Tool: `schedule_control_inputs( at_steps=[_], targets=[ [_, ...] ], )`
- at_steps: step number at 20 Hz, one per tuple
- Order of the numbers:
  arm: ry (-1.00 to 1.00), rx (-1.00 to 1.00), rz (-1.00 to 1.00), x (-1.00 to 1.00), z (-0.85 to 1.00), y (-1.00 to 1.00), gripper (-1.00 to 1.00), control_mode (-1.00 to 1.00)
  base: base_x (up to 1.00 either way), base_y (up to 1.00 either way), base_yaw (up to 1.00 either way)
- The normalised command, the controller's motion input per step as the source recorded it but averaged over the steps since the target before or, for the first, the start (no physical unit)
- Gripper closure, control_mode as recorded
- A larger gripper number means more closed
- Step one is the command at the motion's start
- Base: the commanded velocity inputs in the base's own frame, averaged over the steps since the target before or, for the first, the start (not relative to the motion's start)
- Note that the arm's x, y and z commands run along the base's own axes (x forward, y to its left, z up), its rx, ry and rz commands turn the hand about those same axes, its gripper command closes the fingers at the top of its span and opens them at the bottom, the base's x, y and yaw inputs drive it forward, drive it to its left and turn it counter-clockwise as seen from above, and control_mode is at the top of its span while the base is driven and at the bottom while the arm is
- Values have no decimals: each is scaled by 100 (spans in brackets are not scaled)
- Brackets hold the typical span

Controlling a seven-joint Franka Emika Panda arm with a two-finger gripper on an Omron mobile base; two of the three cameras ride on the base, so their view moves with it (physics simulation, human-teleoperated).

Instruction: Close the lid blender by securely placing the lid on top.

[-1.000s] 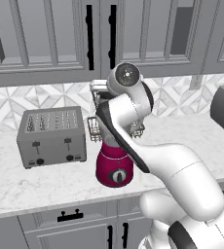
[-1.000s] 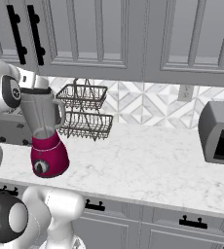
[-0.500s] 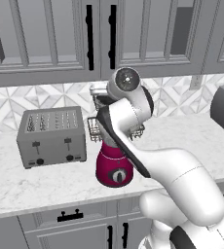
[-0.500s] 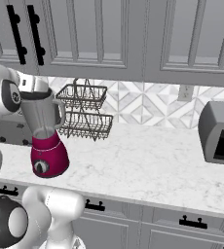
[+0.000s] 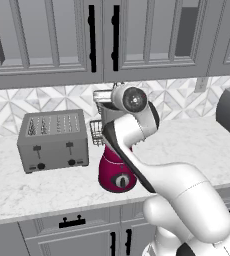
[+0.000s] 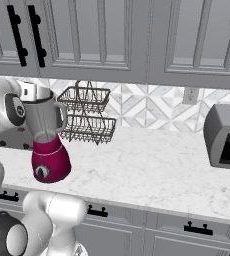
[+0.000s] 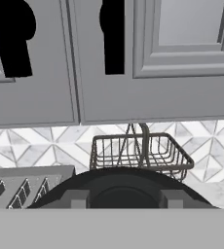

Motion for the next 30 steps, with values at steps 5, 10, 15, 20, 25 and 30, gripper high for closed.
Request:
schedule_control_inputs(
  at_steps=[5,10,15,20,25,30],
  targets=[
    [3,2,1,0,-18,0,100,-100,0,0,0],
    [2,1,0,0,-7,5,-100,-100,0,0,0],
    [0,0,0,-2,5,1,-100,-100,0,0,0],
    [0,0,0,-23,36,1,-100,-100,0,0,0],
    [0,1,0,-71,27,16,-100,-100,0,0,0],
    [2,1,0,-100,0,75,-100,-100,0,0,0]
  ],
)
